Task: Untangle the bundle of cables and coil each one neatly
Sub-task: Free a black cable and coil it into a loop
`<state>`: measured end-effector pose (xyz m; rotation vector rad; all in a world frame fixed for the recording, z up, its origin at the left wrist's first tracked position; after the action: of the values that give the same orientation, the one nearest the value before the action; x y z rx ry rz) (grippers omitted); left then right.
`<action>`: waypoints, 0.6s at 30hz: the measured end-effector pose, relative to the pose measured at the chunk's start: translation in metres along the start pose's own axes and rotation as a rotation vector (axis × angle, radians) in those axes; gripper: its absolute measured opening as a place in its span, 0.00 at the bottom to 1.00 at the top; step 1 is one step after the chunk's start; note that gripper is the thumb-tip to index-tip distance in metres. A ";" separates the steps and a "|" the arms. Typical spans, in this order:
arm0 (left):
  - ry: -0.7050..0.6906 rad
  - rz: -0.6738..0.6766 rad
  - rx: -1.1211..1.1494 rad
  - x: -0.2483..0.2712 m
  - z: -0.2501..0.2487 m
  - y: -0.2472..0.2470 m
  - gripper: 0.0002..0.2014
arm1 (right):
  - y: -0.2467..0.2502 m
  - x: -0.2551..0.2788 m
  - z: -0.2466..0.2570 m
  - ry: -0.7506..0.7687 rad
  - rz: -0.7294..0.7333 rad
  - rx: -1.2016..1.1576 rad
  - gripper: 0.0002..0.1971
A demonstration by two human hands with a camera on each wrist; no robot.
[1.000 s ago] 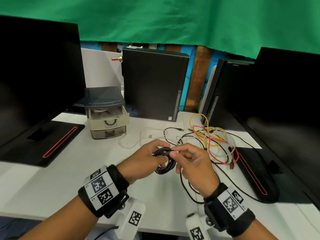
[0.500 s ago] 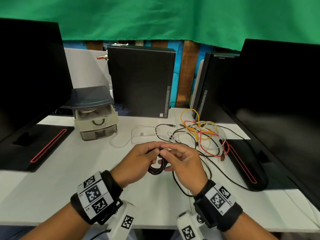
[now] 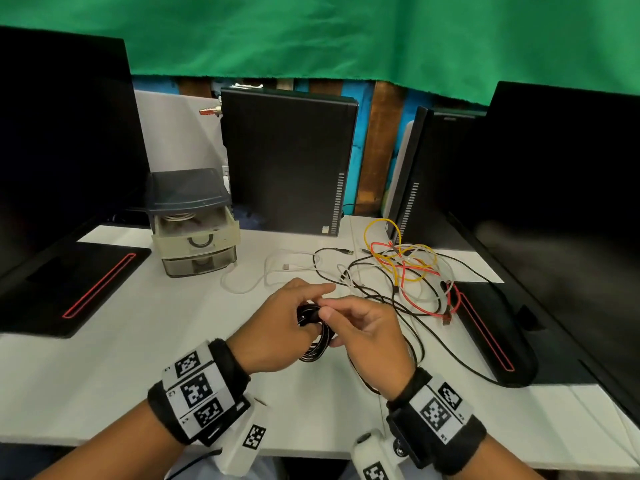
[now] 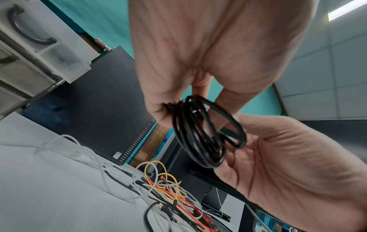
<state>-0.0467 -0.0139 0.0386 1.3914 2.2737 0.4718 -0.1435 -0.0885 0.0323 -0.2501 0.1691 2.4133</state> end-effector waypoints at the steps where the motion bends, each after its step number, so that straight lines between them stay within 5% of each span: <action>1: -0.014 -0.002 0.013 0.001 -0.001 0.002 0.28 | 0.000 -0.001 -0.001 -0.023 0.010 -0.020 0.09; 6: 0.023 -0.051 0.058 -0.003 -0.003 0.014 0.16 | 0.015 -0.007 -0.006 -0.094 -0.054 -0.132 0.03; 18: 0.092 -0.087 -0.170 -0.006 0.027 0.036 0.09 | -0.001 -0.009 -0.022 -0.185 0.021 0.006 0.04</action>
<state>-0.0030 -0.0019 0.0344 1.2058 2.2953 0.6959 -0.1332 -0.0977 0.0125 -0.0221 0.0955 2.4405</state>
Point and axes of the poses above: each hand's wrist, its own x-axis away from the middle knuckle, its own y-axis out of the back of the hand, z = x × y, the point moved 10 cm from there along -x, towards the middle knuckle
